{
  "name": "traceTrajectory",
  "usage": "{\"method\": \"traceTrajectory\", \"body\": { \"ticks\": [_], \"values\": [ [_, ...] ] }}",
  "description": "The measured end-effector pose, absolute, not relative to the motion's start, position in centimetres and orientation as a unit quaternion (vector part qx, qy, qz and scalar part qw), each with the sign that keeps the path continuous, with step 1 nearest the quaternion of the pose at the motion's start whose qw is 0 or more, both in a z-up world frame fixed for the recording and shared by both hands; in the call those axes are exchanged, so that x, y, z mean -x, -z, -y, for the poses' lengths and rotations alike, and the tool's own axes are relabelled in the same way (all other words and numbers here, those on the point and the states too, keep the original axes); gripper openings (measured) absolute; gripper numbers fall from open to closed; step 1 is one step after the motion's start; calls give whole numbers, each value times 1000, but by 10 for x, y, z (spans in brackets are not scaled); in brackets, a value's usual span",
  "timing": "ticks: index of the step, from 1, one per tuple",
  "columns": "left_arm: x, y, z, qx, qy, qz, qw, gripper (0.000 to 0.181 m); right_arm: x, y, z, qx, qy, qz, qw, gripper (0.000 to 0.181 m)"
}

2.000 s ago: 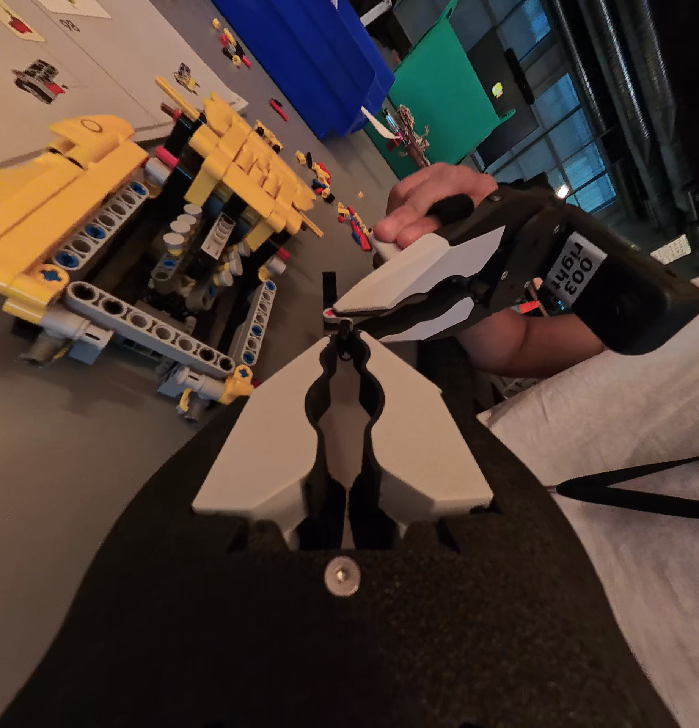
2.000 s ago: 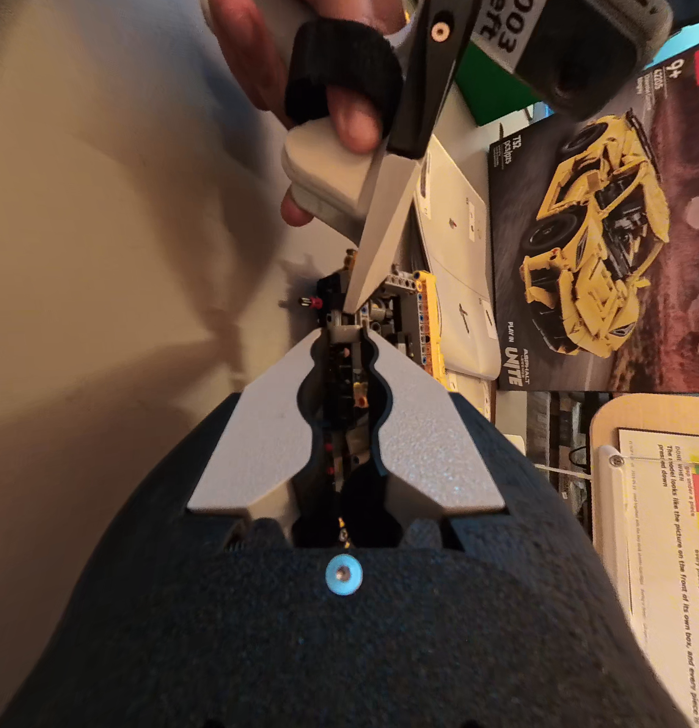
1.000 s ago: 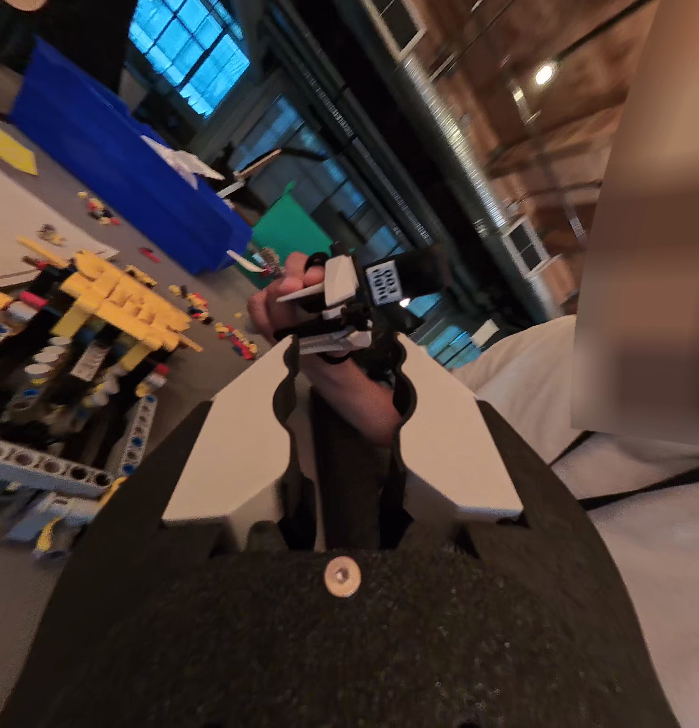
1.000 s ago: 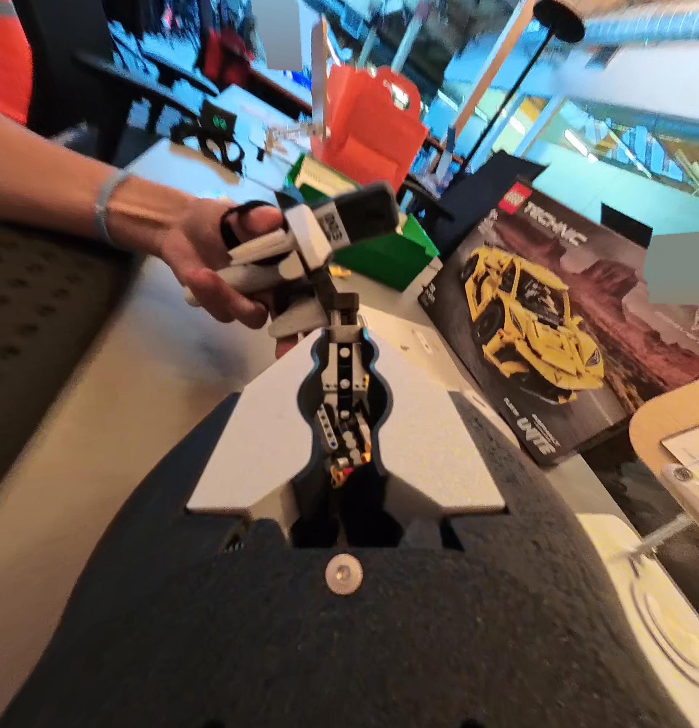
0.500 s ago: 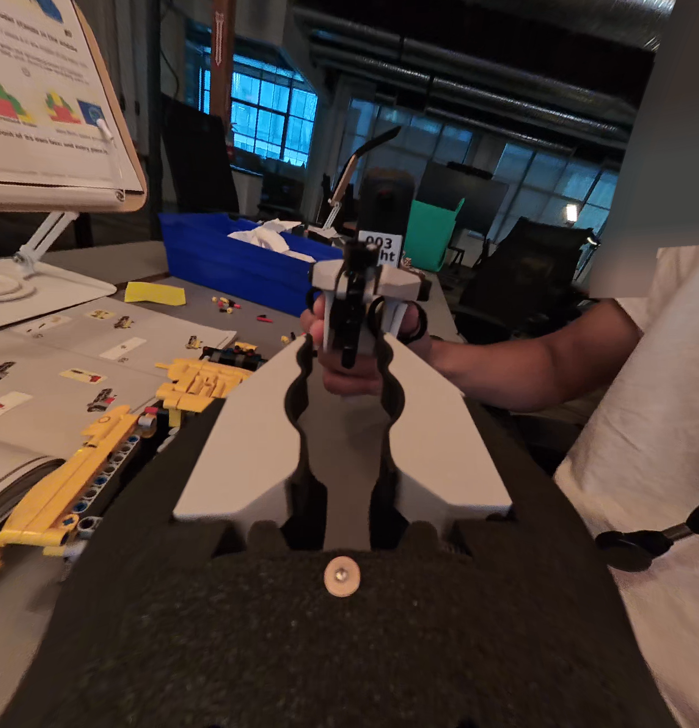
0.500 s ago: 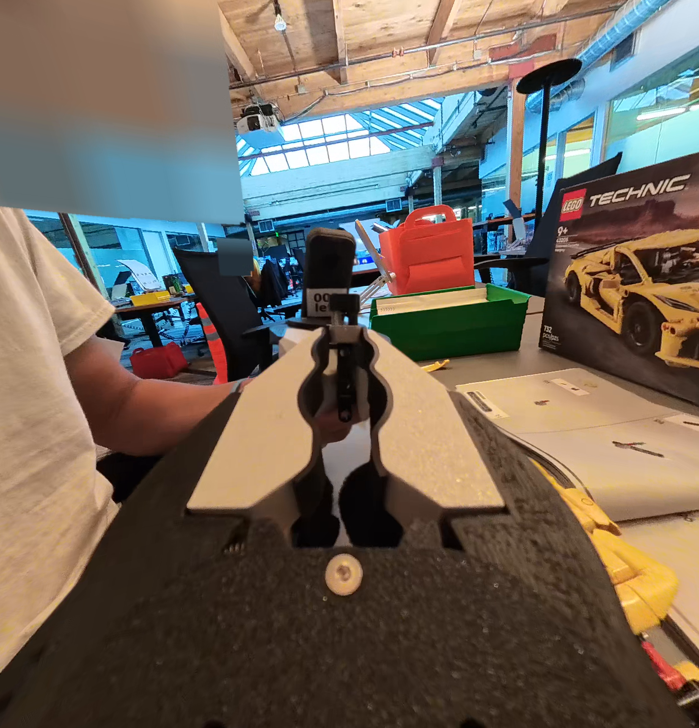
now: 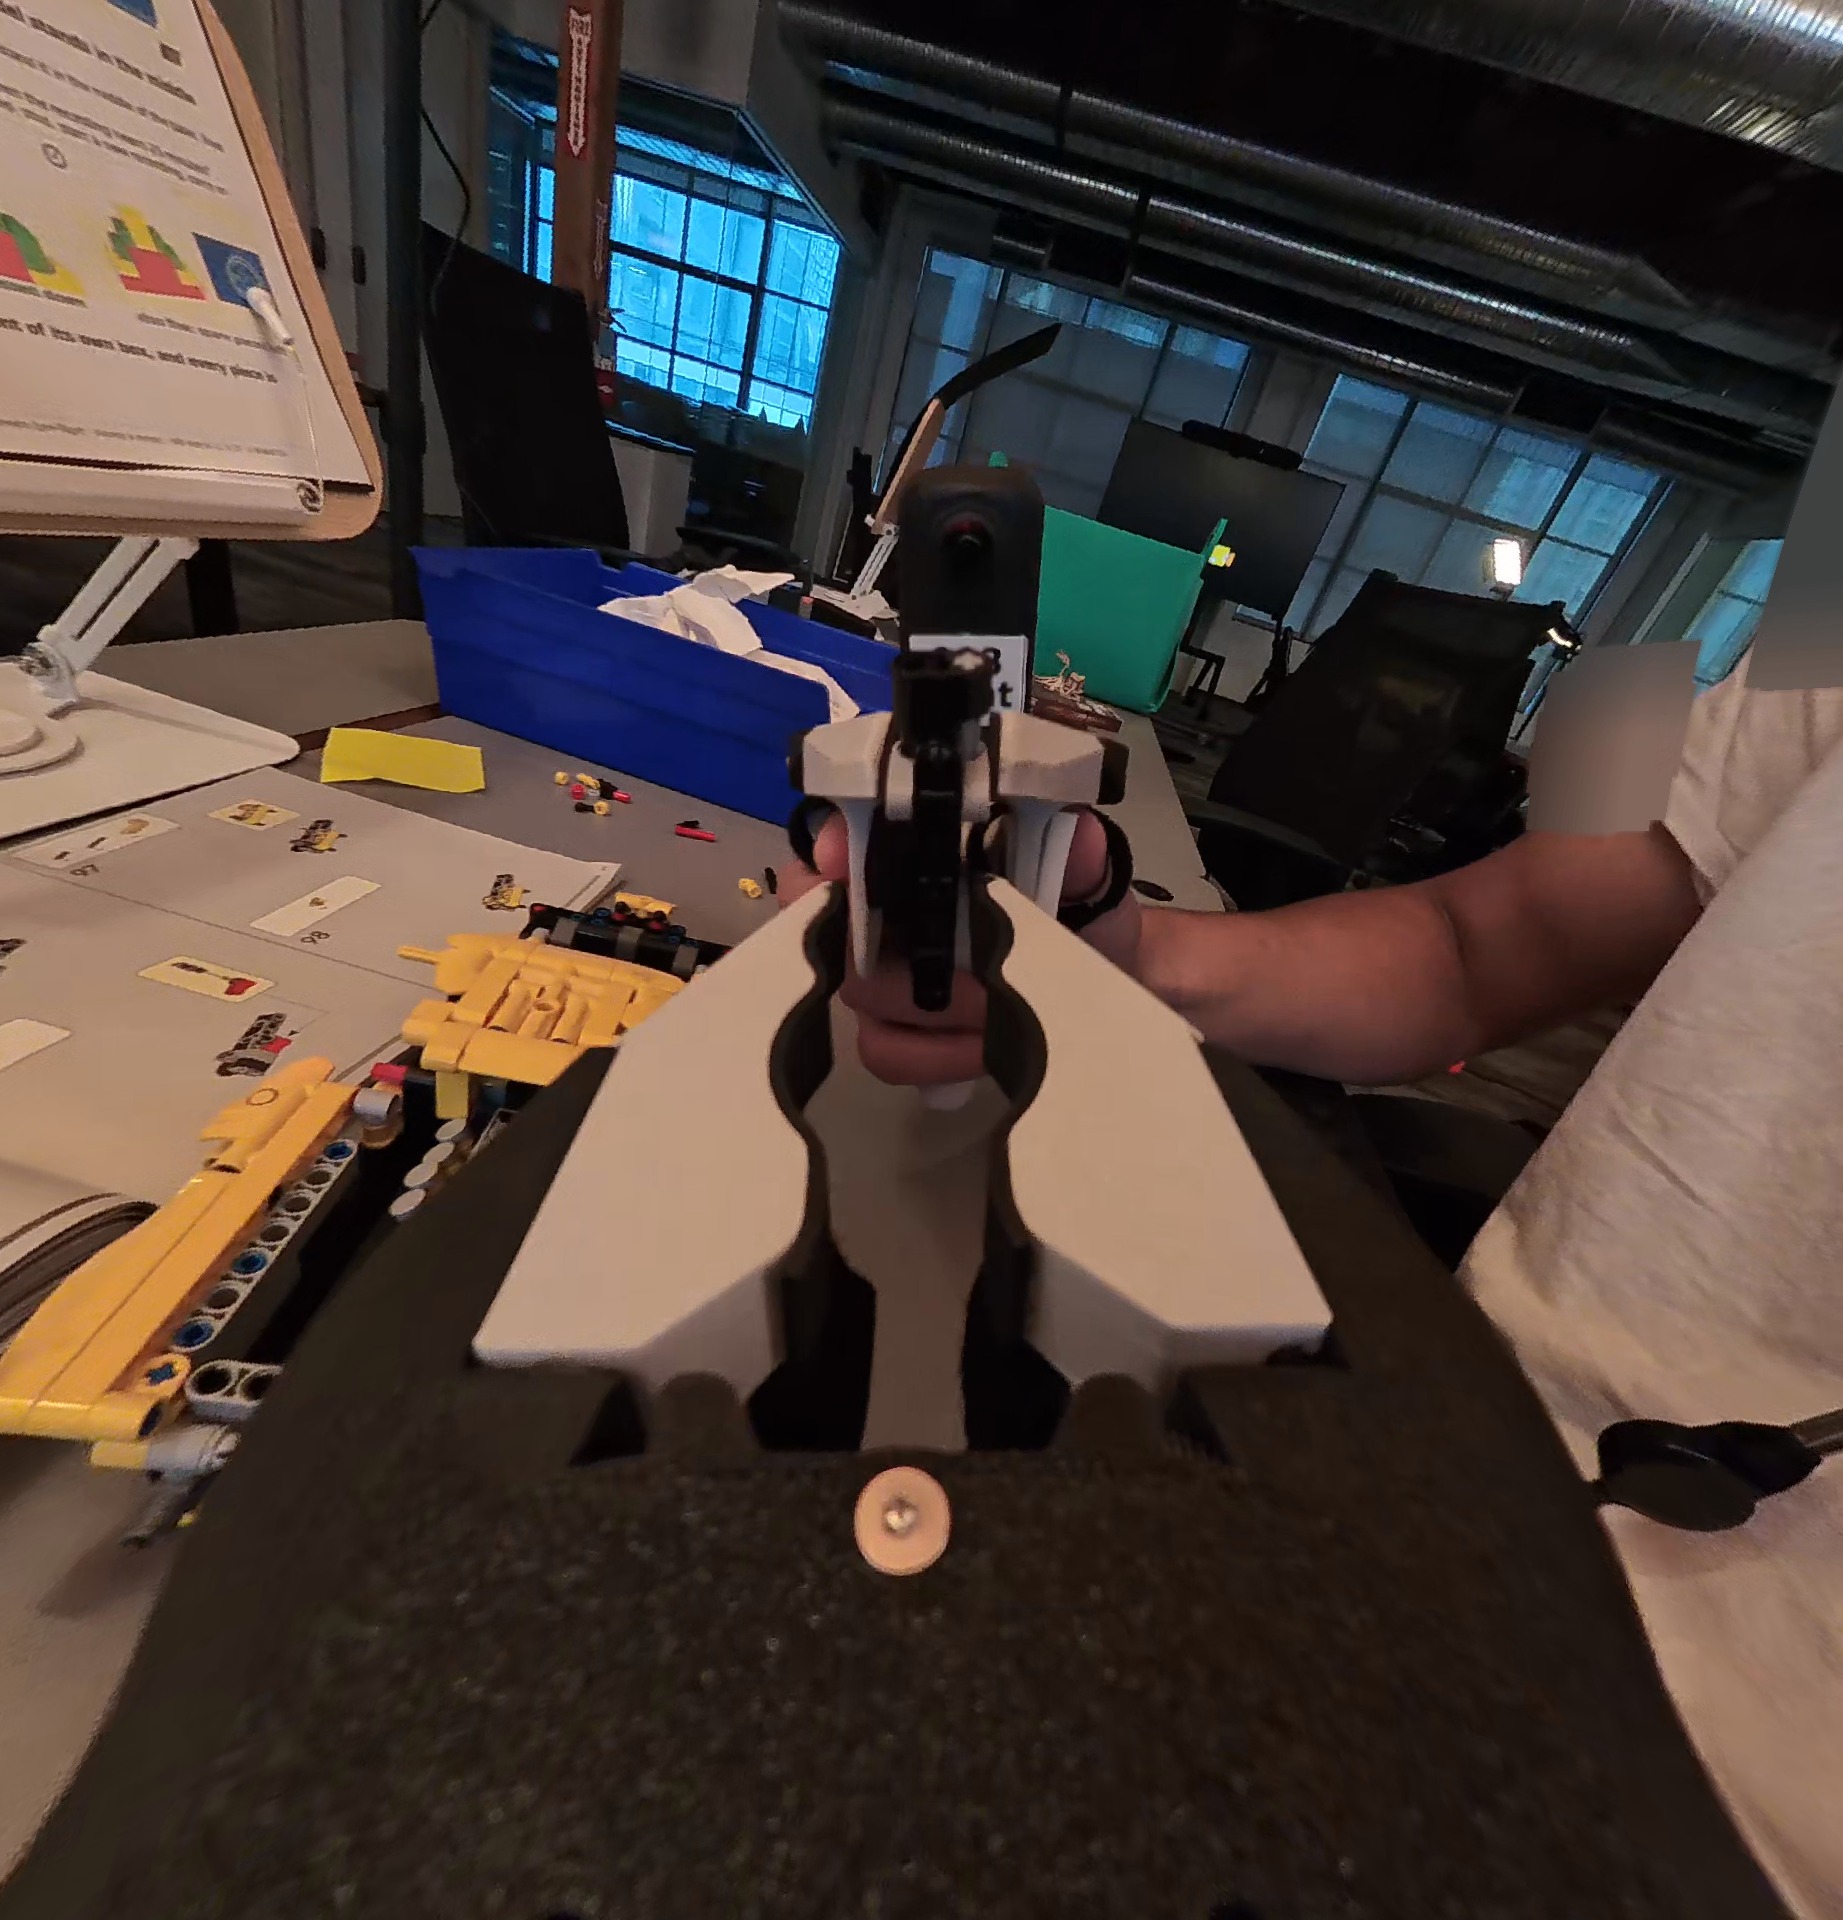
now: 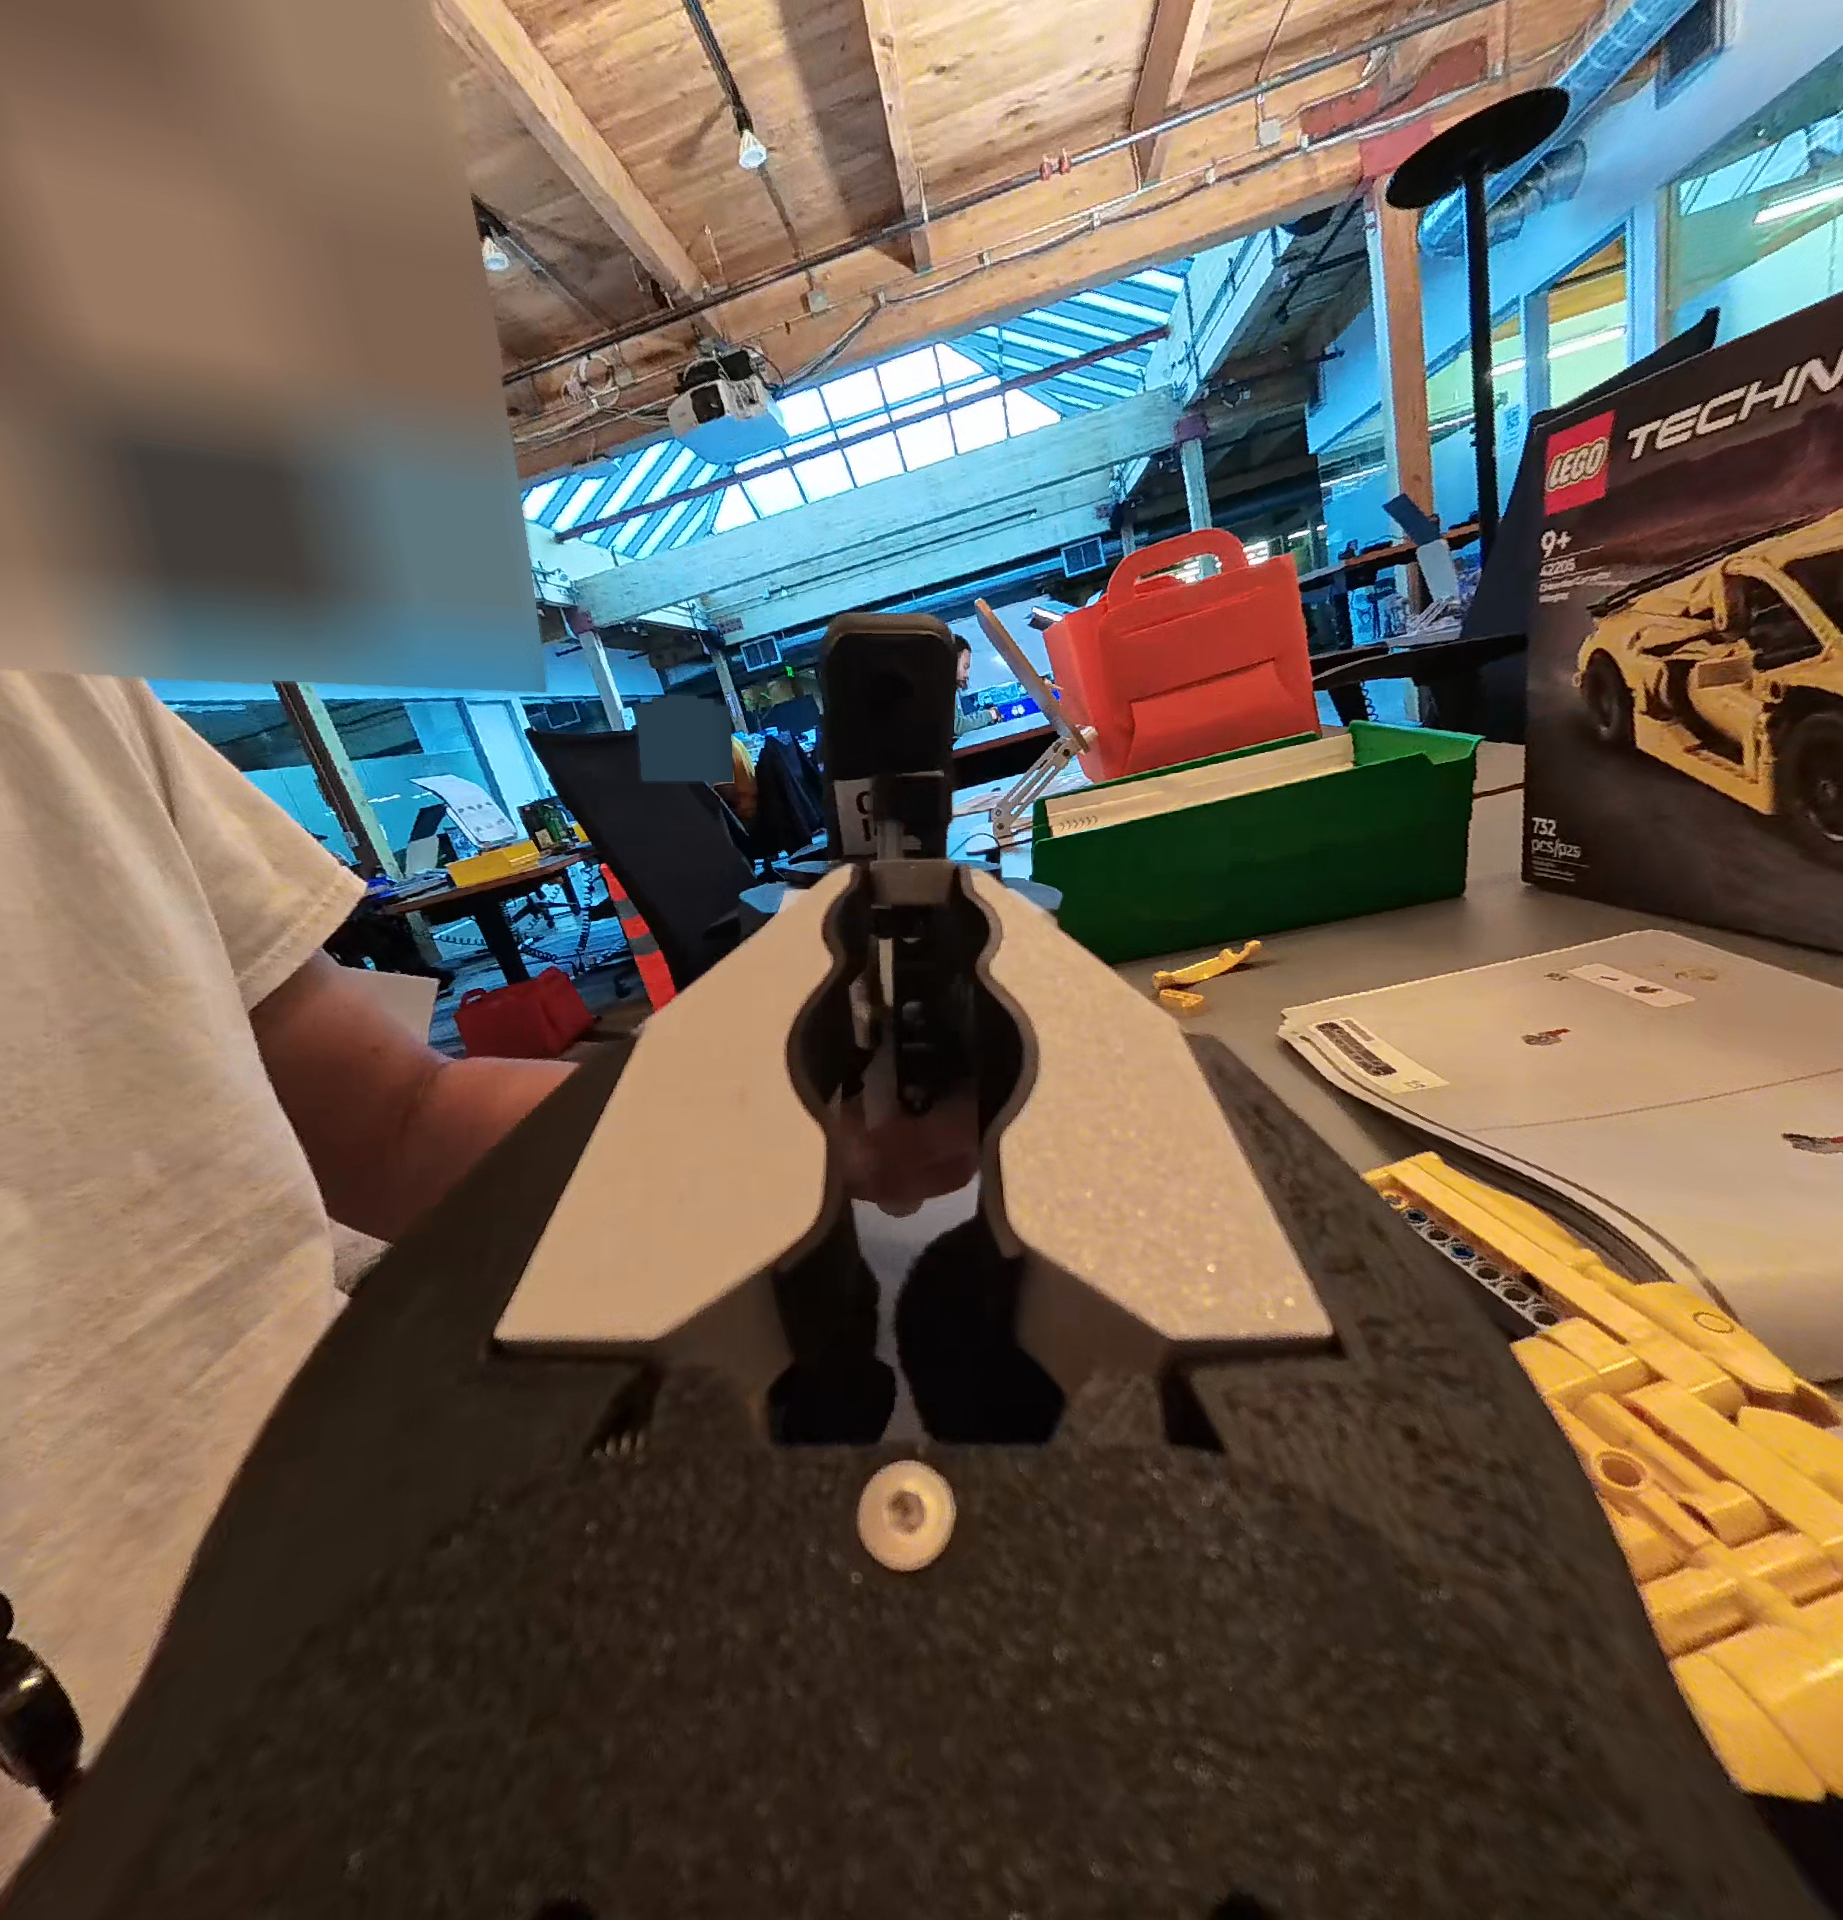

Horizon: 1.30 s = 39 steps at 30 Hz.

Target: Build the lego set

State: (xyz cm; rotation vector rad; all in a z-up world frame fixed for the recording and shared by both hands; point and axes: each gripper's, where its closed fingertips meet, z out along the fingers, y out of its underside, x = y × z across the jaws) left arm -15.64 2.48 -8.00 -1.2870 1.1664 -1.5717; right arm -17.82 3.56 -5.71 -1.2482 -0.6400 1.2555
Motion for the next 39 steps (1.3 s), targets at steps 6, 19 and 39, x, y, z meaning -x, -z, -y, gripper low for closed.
{"method": "traceTrajectory", "body": {
  "ticks": [6,19,39],
  "values": [
    [157,77,-19,493,621,-467,391,7,179,56,-35,533,-545,271,588,15],
    [167,65,-18,480,691,-430,327,7,179,54,-29,543,-496,318,598,32],
    [177,56,16,420,779,-431,175,7,187,41,-20,508,-28,644,572,33]
  ]
}}
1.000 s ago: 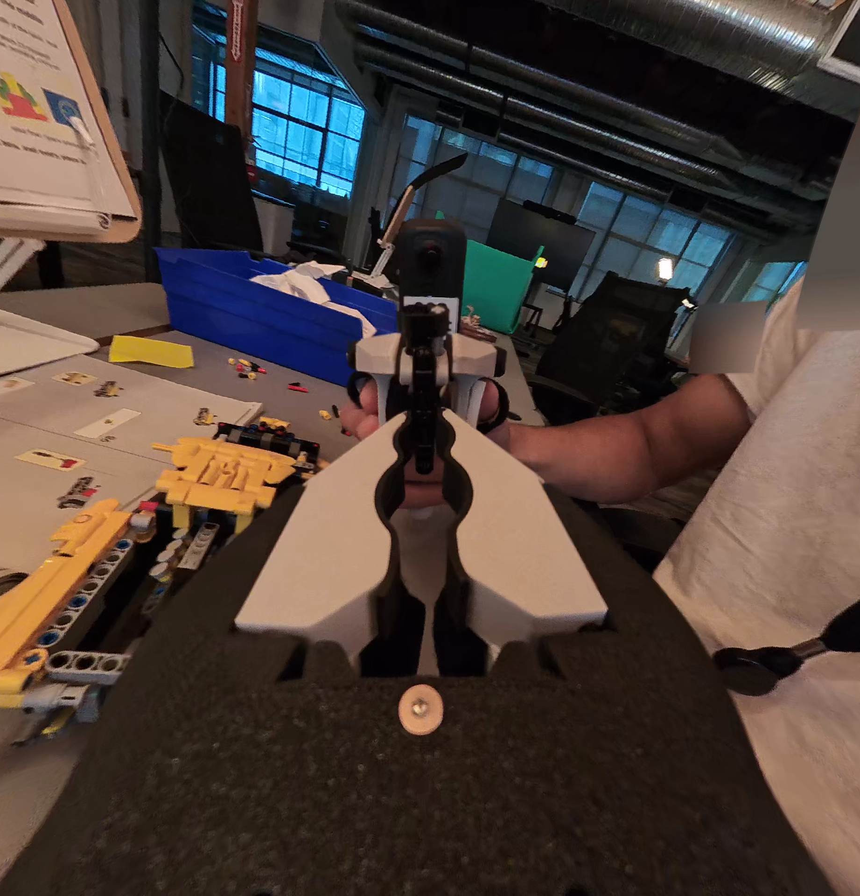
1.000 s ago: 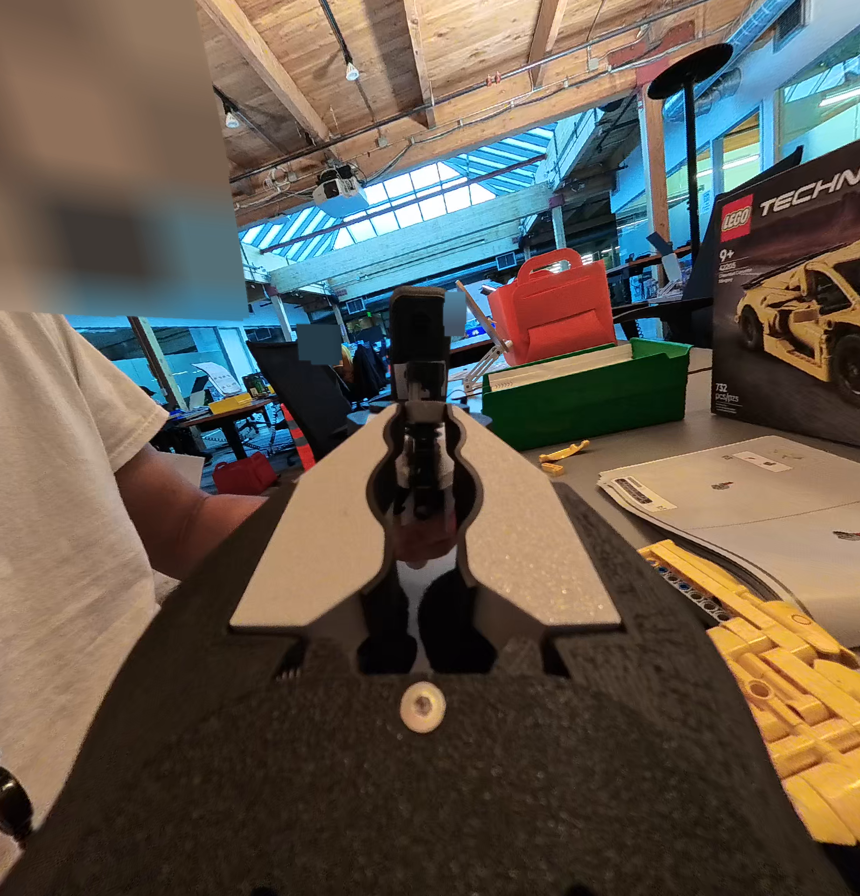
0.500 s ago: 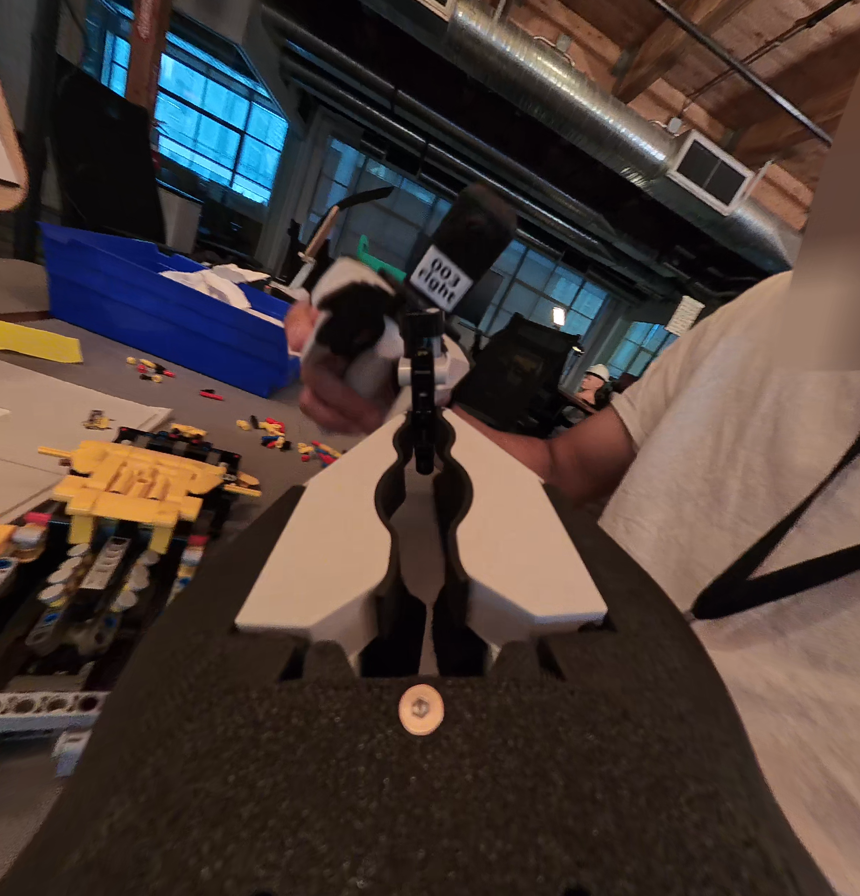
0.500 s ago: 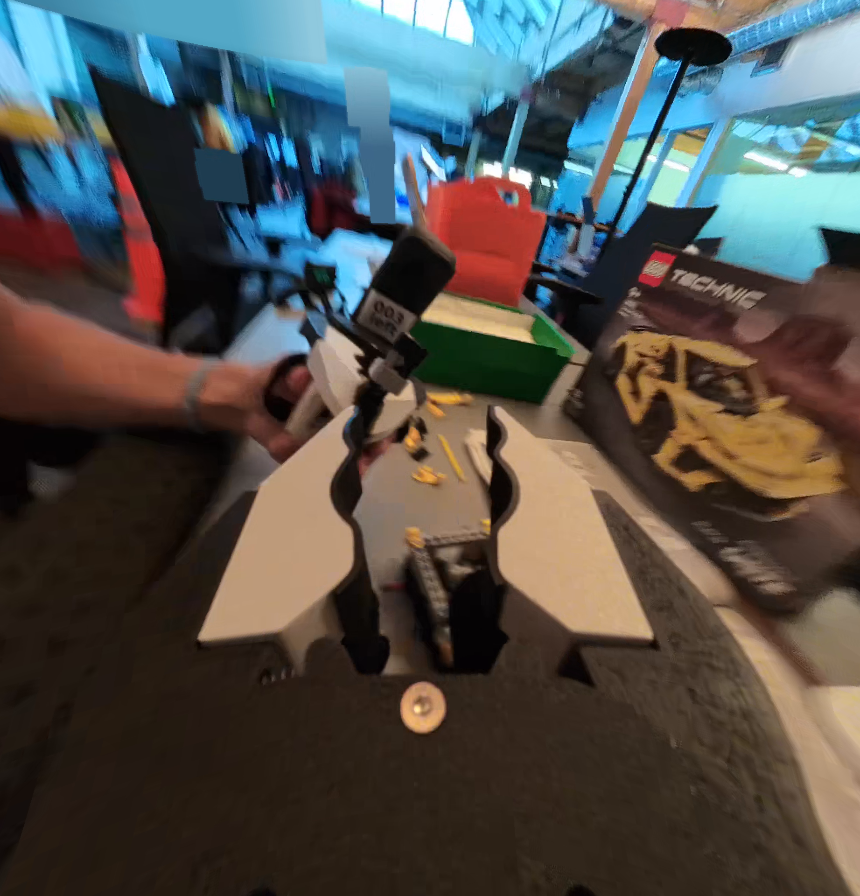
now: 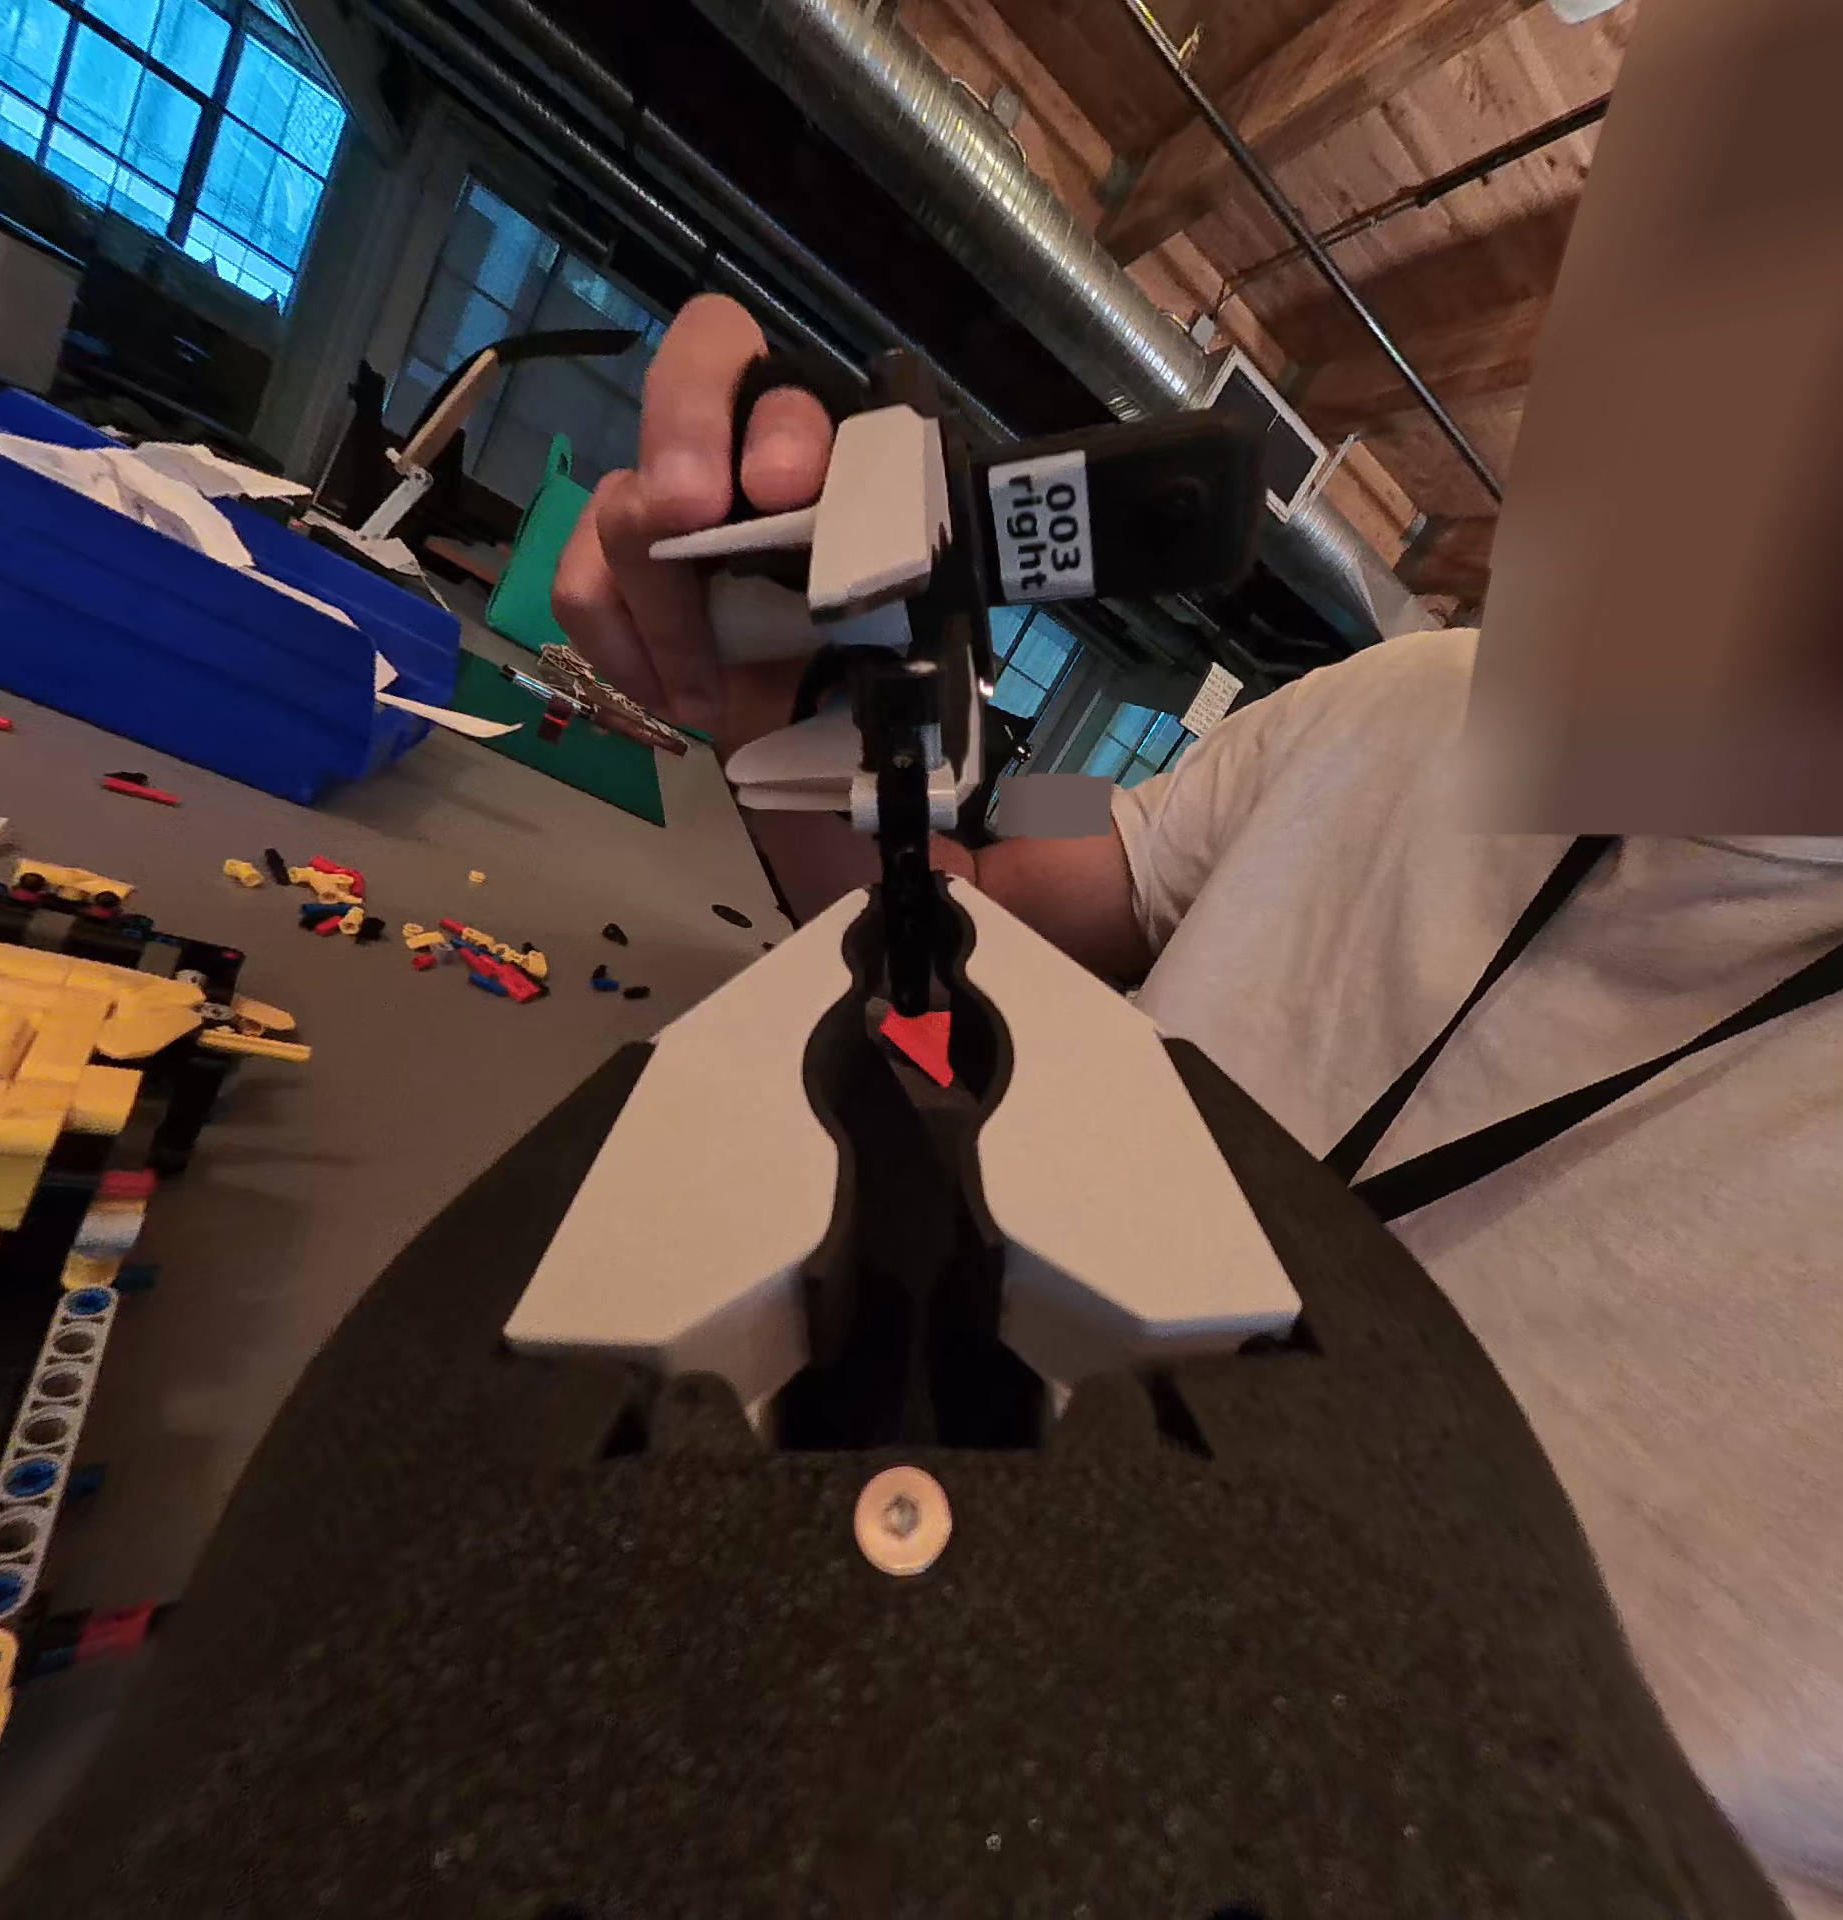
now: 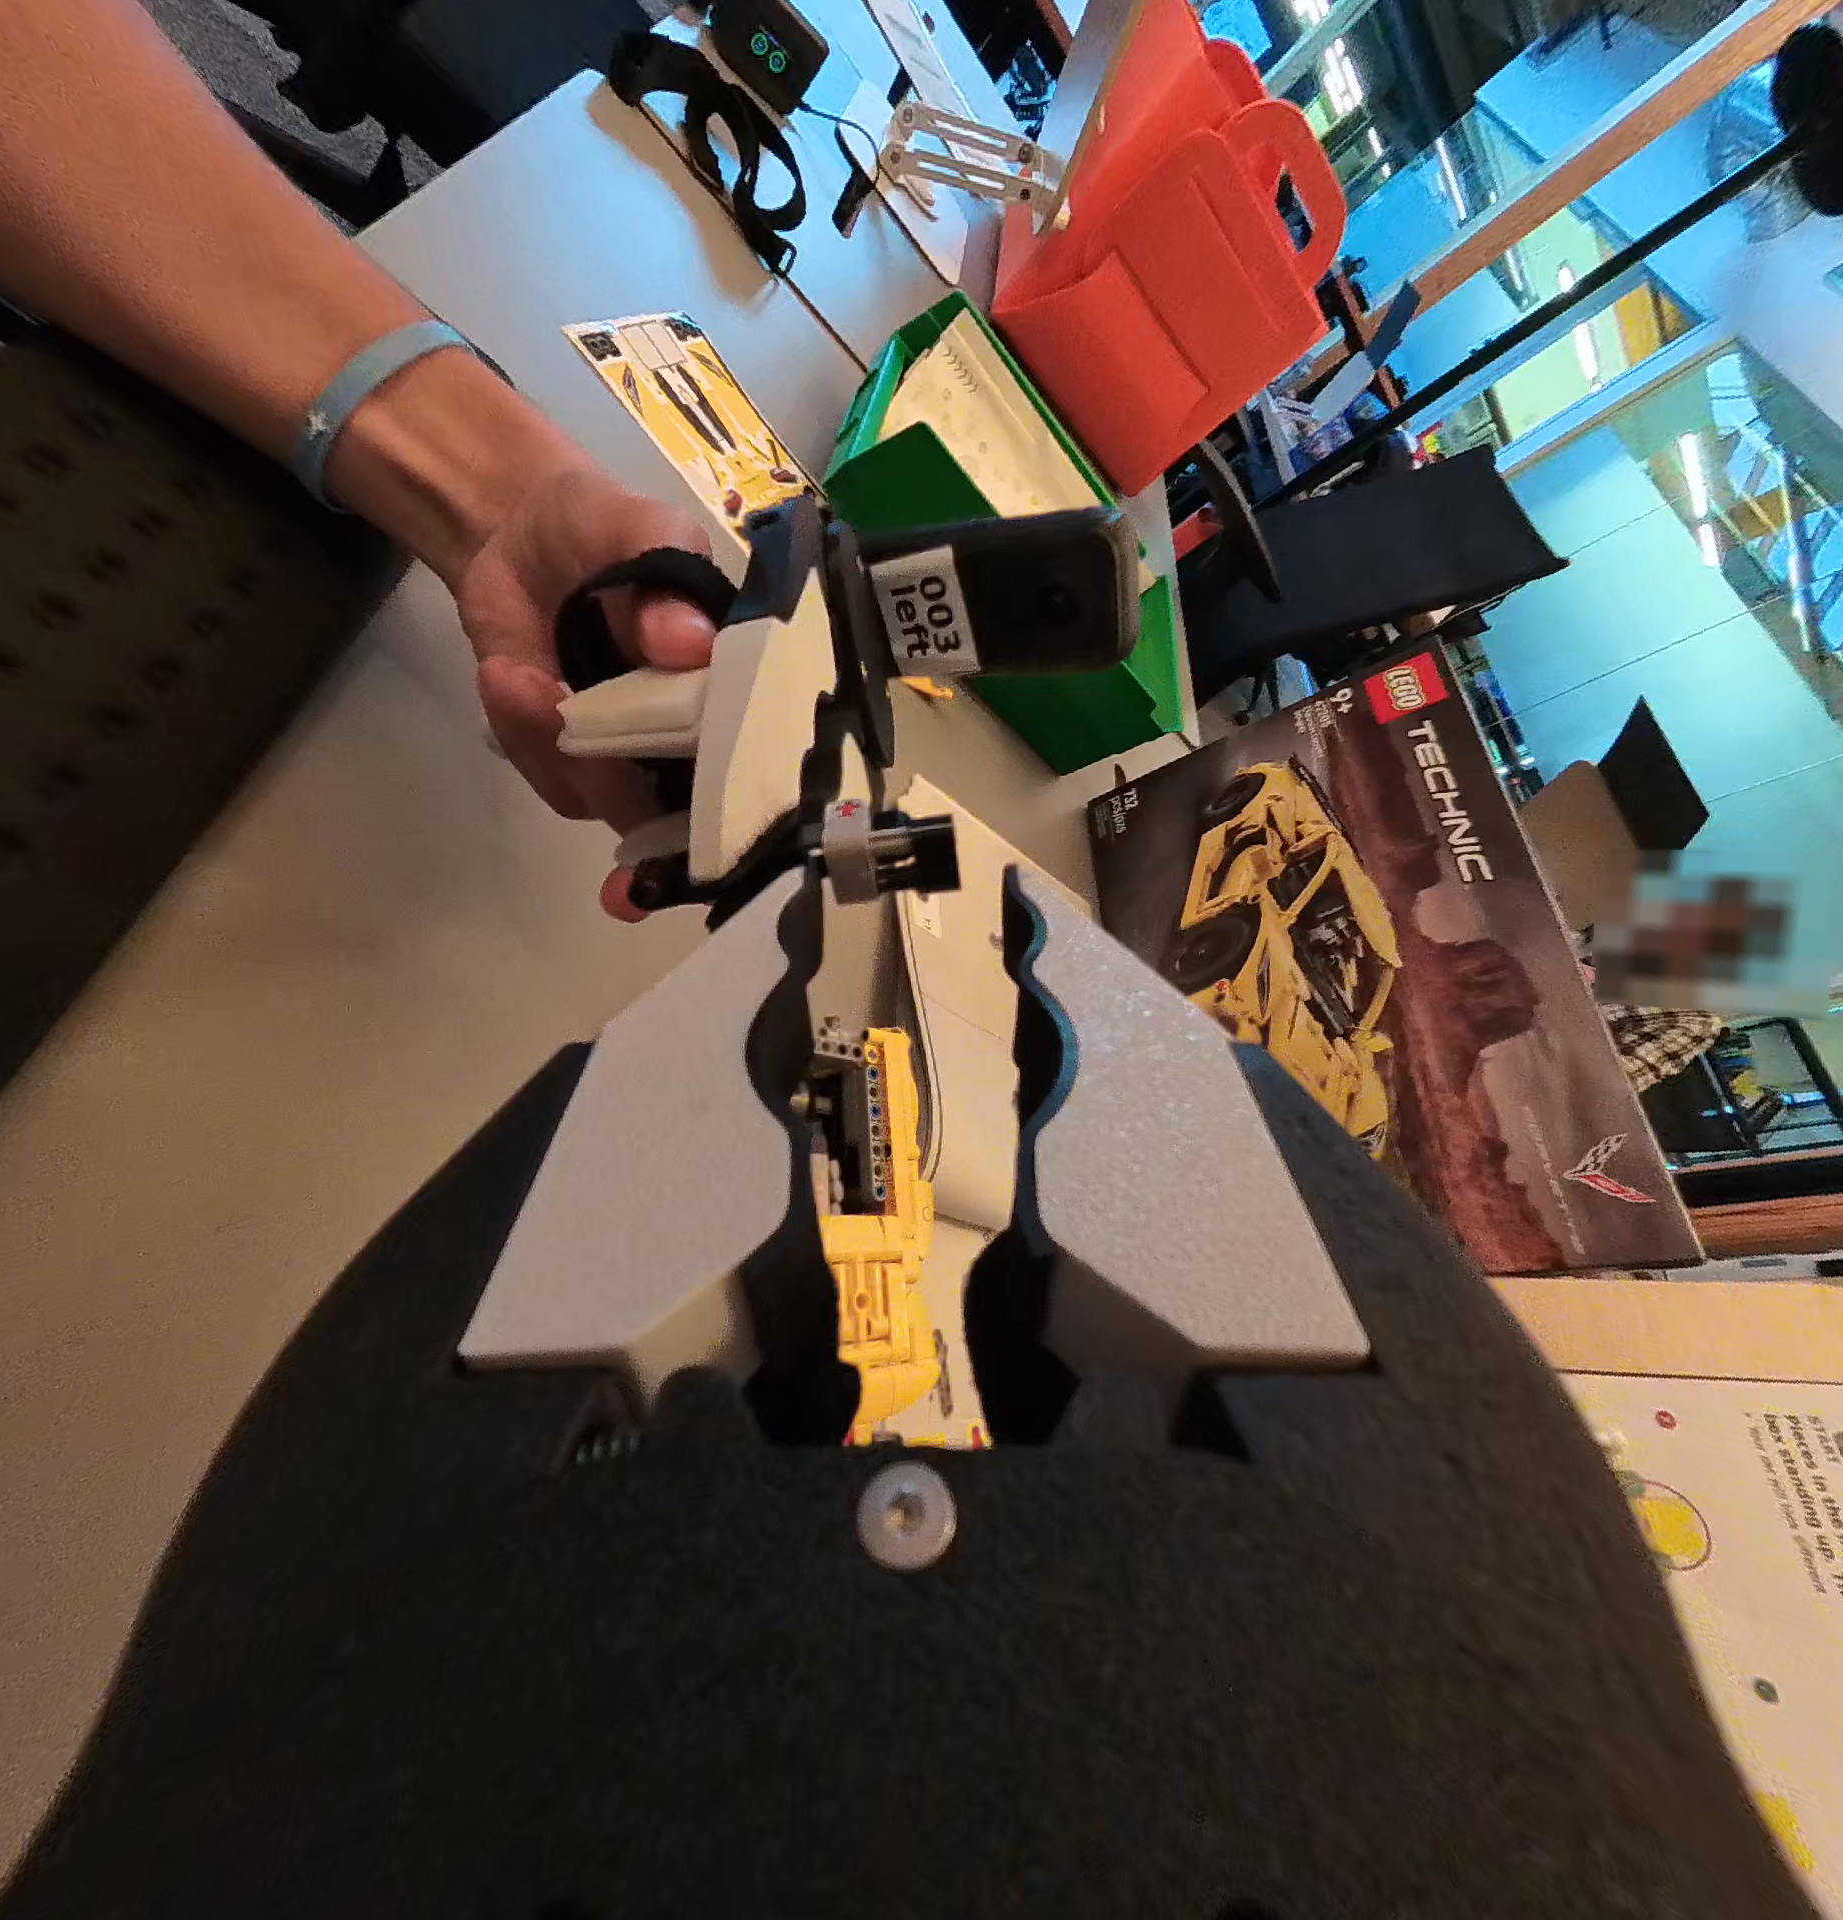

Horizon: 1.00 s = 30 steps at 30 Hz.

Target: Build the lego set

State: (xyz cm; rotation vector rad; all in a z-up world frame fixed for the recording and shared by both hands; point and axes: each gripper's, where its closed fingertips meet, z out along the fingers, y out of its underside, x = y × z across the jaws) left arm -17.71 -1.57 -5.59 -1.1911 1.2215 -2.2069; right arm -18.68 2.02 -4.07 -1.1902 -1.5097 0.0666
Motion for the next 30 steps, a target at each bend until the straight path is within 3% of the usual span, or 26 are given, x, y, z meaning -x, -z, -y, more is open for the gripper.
{"method": "traceTrajectory", "body": {
  "ticks": [9,22,23,25,30],
  "values": [
    [177,61,19,426,774,-441,158,7,189,47,-14,488,-10,675,553,23],
    [173,68,17,443,772,-433,139,7,183,57,-20,528,-35,669,522,22],
    [172,68,14,447,772,-427,148,8,181,56,-22,529,-31,666,525,22],
    [171,65,4,456,774,-405,169,29,179,55,-24,531,-28,657,534,22],
    [174,59,-9,456,790,-370,174,29,179,60,-25,531,-9,654,539,22]
  ]
}}
